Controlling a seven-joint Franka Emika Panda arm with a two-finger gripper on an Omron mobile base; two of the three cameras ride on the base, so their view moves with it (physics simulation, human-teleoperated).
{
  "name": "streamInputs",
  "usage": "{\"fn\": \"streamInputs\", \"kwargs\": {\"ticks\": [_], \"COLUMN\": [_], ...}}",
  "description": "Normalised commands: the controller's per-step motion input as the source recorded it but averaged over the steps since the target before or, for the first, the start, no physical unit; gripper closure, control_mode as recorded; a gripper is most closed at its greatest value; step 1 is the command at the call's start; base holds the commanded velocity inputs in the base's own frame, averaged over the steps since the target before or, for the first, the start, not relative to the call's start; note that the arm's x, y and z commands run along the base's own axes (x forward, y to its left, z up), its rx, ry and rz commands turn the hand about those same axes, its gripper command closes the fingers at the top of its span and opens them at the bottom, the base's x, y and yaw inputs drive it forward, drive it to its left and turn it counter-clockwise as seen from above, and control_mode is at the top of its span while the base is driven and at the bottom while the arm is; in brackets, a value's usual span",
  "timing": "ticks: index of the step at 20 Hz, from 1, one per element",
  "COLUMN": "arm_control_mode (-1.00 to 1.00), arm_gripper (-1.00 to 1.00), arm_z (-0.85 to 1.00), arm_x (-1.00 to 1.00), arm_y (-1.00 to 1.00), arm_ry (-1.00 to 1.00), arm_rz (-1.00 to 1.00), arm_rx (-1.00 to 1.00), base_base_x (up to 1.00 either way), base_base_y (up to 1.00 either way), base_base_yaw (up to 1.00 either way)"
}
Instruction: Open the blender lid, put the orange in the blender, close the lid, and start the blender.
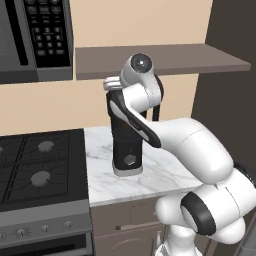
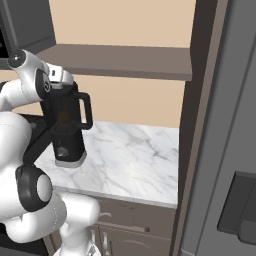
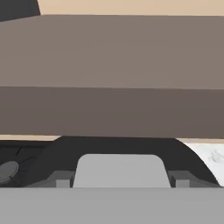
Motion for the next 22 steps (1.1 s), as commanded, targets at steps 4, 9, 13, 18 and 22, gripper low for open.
{"fn": "streamInputs", "kwargs": {"ticks": [4, 9, 13, 18, 22], "arm_control_mode": [-1.0, -1.0, -1.0, -1.0, -1.0], "arm_gripper": [-1.0, -1.0, -1.0, -1.0, -1.0], "arm_z": [0.0, 0.0, 0.07, 0.34, 0.31], "arm_x": [0.0, 0.0, -0.02, -0.17, -0.42], "arm_y": [0.0, 0.0, 0.01, 0.0, 0.0], "arm_ry": [0.0, 0.0, 0.0, 0.0, 0.0], "arm_rz": [0.0, 0.0, 0.0, 0.0, 0.0], "arm_rx": [0.0, 0.0, 0.0, 0.0, 0.0], "base_base_x": [0.0, 0.0, 0.0, 0.0, 0.0], "base_base_y": [0.0, 0.0, 0.0, 0.0, 0.0], "base_base_yaw": [0.0, 0.0, 0.0, 0.0, 0.0]}}
